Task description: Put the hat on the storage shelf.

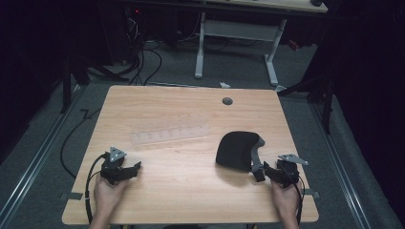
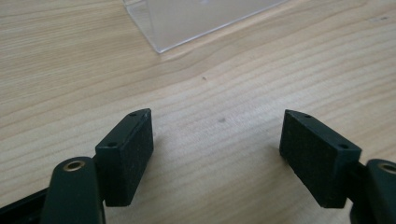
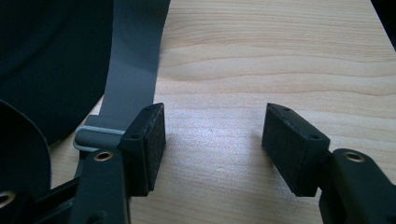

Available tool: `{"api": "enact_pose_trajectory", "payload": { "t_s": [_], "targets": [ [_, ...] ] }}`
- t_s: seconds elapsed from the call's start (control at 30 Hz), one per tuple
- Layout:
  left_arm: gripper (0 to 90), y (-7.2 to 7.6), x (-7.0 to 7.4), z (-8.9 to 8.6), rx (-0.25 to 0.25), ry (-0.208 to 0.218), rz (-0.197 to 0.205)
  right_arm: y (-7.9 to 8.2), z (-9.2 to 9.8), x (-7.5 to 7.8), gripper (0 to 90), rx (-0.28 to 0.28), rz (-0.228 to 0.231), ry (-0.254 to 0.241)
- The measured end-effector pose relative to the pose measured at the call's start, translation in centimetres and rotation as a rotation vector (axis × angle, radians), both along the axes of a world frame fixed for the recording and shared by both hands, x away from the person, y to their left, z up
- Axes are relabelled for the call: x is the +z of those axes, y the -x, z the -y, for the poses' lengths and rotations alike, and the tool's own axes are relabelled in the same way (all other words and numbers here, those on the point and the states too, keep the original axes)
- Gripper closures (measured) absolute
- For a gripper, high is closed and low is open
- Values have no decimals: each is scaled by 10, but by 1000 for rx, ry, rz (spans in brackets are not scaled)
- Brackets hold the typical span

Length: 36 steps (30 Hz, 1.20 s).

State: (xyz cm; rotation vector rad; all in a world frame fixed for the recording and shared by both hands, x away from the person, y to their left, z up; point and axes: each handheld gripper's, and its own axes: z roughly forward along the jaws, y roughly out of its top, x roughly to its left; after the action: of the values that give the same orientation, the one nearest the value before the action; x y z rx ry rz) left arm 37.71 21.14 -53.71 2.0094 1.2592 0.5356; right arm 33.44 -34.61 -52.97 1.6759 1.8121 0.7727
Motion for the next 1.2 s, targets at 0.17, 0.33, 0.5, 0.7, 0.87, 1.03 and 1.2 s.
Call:
{"api": "enact_pose_trajectory", "payload": {
  "t_s": [0.17,0.33,0.5,0.7,0.87,1.03,1.2],
  "targets": [
    [263,-4,0,1,10,-2,1,0,0,0,397,0,0,2],
    [264,-4,0,2,11,-3,2,0,0,0,397,0,0,0],
    [266,-4,0,1,11,-2,2,1,2,0,411,21,6,-1],
    [268,-4,0,2,13,-4,3,3,5,0,457,43,10,-2],
    [269,-3,0,2,14,-4,3,10,9,2,478,50,16,-20],
    [269,-3,0,2,14,-4,2,23,12,9,483,81,49,-49],
    [269,-3,0,2,16,-4,2,41,12,20,482,116,102,-73]
  ]
}}
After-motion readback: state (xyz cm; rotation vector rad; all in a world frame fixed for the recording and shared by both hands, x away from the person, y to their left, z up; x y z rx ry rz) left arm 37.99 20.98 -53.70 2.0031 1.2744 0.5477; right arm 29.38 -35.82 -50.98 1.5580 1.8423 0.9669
